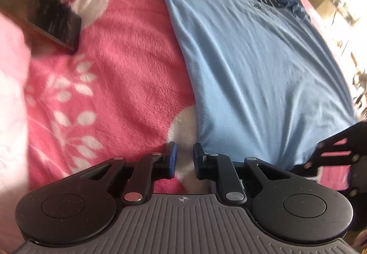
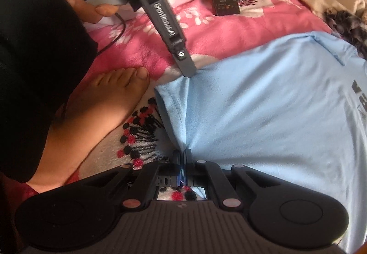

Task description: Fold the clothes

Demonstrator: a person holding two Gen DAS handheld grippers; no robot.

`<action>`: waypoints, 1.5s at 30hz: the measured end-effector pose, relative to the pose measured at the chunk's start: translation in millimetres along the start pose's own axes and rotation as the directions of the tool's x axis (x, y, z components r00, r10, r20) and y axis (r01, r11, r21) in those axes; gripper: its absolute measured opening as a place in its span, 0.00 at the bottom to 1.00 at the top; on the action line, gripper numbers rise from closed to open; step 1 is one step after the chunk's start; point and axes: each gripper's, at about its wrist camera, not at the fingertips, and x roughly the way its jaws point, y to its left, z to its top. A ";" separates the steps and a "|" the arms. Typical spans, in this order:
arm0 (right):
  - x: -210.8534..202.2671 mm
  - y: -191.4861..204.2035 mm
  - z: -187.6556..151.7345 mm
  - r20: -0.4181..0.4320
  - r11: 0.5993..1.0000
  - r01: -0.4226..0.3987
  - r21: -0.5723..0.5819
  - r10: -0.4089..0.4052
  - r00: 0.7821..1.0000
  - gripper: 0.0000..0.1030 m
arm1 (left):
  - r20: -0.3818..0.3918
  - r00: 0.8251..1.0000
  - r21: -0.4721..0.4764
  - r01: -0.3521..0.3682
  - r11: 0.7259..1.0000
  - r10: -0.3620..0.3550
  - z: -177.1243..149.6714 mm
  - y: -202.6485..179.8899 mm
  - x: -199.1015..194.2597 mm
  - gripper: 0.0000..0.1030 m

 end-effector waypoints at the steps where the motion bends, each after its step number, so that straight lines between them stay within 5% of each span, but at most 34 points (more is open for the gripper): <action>1: -3.3 0.5 0.0 0.008 1.000 -0.002 0.007 0.002 1.000 0.06 | 0.014 1.000 0.033 -0.025 0.999 0.024 1.3 -3.1 -4.6 0.16; 4: -21.1 -2.5 -2.7 0.060 0.998 -0.024 0.058 0.020 0.998 0.07 | 0.071 0.996 0.114 -0.066 0.991 0.059 6.3 -11.9 -19.2 0.17; 8: -39.2 -28.5 -6.1 0.127 0.970 0.004 0.243 -0.036 0.991 0.07 | 0.120 0.993 0.213 -0.021 0.977 -0.005 10.5 -36.7 -23.7 0.18; 13: -29.2 -72.8 -28.1 0.044 0.858 0.086 0.507 -0.126 0.991 0.07 | 0.044 0.999 0.367 -0.002 0.930 -0.015 -2.7 -75.5 7.7 0.20; 21: -63.9 -69.8 -100.3 0.008 0.714 -0.015 0.700 0.014 1.000 0.07 | 0.012 0.998 0.417 -0.056 0.907 0.057 -14.0 -85.8 19.3 0.27; 24: -97.5 -85.1 -113.7 0.030 0.693 0.045 0.719 -0.097 0.995 0.07 | -0.002 0.997 0.404 -0.071 0.912 0.078 -11.1 -89.4 19.9 0.29; 26: -120.2 -108.9 -118.4 0.048 0.663 0.116 0.739 -0.223 0.974 0.07 | -0.007 0.995 0.399 -0.085 0.913 0.096 -10.4 -94.3 21.8 0.30; 30: -147.2 -181.2 -128.8 0.061 0.527 0.194 0.827 -0.428 0.902 0.08 | -0.003 0.992 0.409 -0.112 0.906 0.124 -12.7 -99.1 20.4 0.31; 33: -150.7 -228.4 -132.1 0.047 0.464 0.260 0.847 -0.552 0.832 0.23 | -0.002 0.990 0.416 -0.124 0.901 0.138 -13.8 -100.8 20.7 0.32; 35: -145.1 -253.8 -128.4 0.039 0.454 0.302 0.838 -0.603 0.797 0.28 | -0.008 0.990 0.414 -0.125 0.902 0.142 -13.9 -100.9 22.2 0.32; 40: -119.3 -301.4 -111.1 0.024 0.470 0.361 0.805 -0.635 0.772 0.28 | -0.026 0.990 0.399 -0.115 0.910 0.137 -9.3 -100.9 25.4 0.33; 45: -84.9 -305.8 -83.6 0.046 0.636 0.494 0.592 -0.639 0.768 0.28 | -0.042 0.991 0.393 -0.101 0.914 0.128 -6.4 -100.1 27.4 0.33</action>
